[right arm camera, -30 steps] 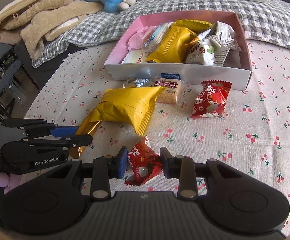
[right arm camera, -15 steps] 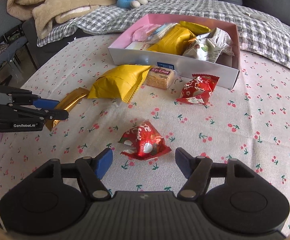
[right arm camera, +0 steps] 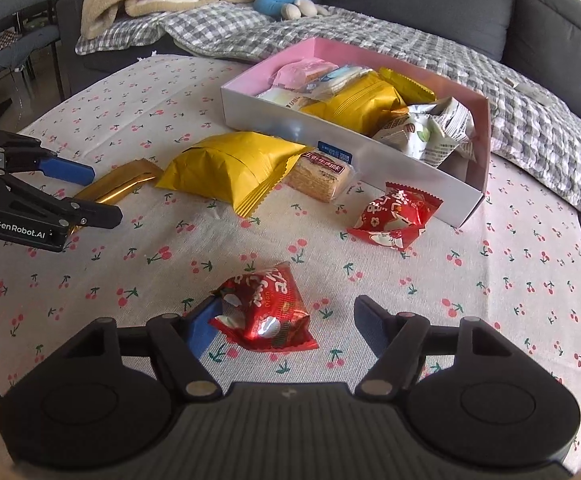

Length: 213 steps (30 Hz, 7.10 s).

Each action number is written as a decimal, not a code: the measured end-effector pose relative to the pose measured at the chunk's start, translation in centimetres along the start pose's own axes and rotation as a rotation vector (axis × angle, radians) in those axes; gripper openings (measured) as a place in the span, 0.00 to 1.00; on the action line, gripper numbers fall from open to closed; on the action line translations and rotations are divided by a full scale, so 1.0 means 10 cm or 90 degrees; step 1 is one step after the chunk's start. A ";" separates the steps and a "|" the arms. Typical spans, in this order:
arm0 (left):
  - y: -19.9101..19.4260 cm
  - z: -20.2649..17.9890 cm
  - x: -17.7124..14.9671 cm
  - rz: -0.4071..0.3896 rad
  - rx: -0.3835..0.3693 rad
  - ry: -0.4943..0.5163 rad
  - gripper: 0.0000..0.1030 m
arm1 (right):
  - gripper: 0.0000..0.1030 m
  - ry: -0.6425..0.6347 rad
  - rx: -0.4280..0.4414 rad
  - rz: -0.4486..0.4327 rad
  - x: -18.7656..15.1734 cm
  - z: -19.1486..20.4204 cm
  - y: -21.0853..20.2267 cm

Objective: Organize snacks
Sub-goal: 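Lift the gold bar packet with left tool while right tool lifts the red candy packet, then lower both packets into the pink box and open both tools, then withdraw both tools from the box back over the remaining packets, then grasp the large yellow packet with left tool while right tool grasps another red candy packet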

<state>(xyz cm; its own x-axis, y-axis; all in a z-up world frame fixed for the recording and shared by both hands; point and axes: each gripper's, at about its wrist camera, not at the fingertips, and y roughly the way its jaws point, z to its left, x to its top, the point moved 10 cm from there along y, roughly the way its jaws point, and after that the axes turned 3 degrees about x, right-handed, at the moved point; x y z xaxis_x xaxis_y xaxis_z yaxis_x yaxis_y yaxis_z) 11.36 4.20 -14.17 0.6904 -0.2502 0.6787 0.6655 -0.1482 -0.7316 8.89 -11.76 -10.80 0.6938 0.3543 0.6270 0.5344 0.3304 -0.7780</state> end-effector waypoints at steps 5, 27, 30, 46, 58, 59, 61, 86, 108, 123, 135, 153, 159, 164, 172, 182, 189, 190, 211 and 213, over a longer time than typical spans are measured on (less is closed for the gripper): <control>-0.02 -0.07 0.01 0.004 -0.010 0.009 0.47 | 0.46 -0.008 0.010 0.002 0.03 0.04 0.01; -0.09 -0.15 0.10 0.001 -0.025 0.007 0.26 | 0.28 0.000 0.010 -0.014 0.13 0.01 -0.07; -0.12 -0.14 0.15 -0.006 -0.028 0.004 0.26 | 0.28 0.011 0.010 -0.022 0.17 -0.03 -0.11; -0.25 -0.15 0.67 -0.057 -0.025 -0.023 0.26 | 0.28 0.082 -0.008 -0.071 0.49 -0.40 -0.25; 0.05 -0.23 1.28 -0.073 -0.014 -0.032 0.26 | 0.28 0.158 -0.045 -0.088 0.72 -0.98 -0.11; 0.09 -0.24 1.33 -0.073 -0.015 -0.033 0.26 | 0.28 0.166 -0.047 -0.089 0.73 -1.03 -0.08; 0.18 -0.27 1.41 -0.075 -0.015 -0.036 0.26 | 0.28 0.182 -0.046 -0.089 0.75 -1.12 -0.04; 0.92 -0.26 1.71 -0.046 0.038 -0.030 0.26 | 0.29 0.193 -0.039 -0.079 0.85 -1.34 0.33; 0.71 -0.38 1.64 -0.054 -0.003 -0.033 0.62 | 0.69 0.233 -0.053 -0.105 0.87 -1.41 0.02; 0.27 -0.44 1.26 -0.047 -0.034 0.009 0.88 | 0.92 0.226 -0.078 -0.082 0.72 -1.19 -0.27; 0.07 -0.40 0.92 -0.034 -0.037 0.019 0.95 | 0.97 0.207 -0.078 -0.049 0.52 -0.91 -0.32; 0.23 -0.51 0.73 -0.052 -0.071 0.175 0.95 | 0.98 0.209 -0.112 -0.052 0.33 -0.91 -0.27; 0.33 -0.67 0.75 -0.060 -0.124 0.195 0.94 | 0.97 0.201 -0.106 -0.049 0.36 -0.90 -0.14; 0.40 -0.72 0.67 -0.032 -0.137 0.177 0.84 | 0.94 0.224 -0.092 -0.049 0.36 -0.94 0.01; 0.41 -0.52 0.61 0.034 -0.083 0.076 0.52 | 0.87 0.244 -0.075 -0.035 0.32 -0.93 0.21; 0.28 -0.51 0.53 0.110 -0.091 0.018 0.51 | 0.64 0.220 -0.067 -0.024 0.33 -0.84 0.29; 0.29 -0.55 0.56 0.073 -0.103 0.030 0.66 | 0.34 0.212 -0.041 -0.001 0.28 -0.80 0.27; 0.30 -0.55 0.57 0.067 -0.104 0.032 0.67 | 0.34 0.211 -0.037 0.002 0.27 -0.79 0.26; 0.33 -0.68 0.64 -0.005 -0.135 0.027 0.67 | 0.56 0.202 -0.041 -0.006 0.18 -0.79 0.14; 0.33 -0.66 0.65 -0.006 -0.132 0.014 0.64 | 0.52 0.199 -0.042 -0.003 0.19 -0.78 0.16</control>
<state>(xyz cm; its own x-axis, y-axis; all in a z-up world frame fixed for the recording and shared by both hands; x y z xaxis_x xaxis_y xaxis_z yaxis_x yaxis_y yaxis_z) 16.10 -4.26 -12.59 0.6759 -0.2690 0.6861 0.5977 -0.3447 -0.7239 14.82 -17.37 -11.21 0.8004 0.0633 0.5961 0.5613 0.2702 -0.7823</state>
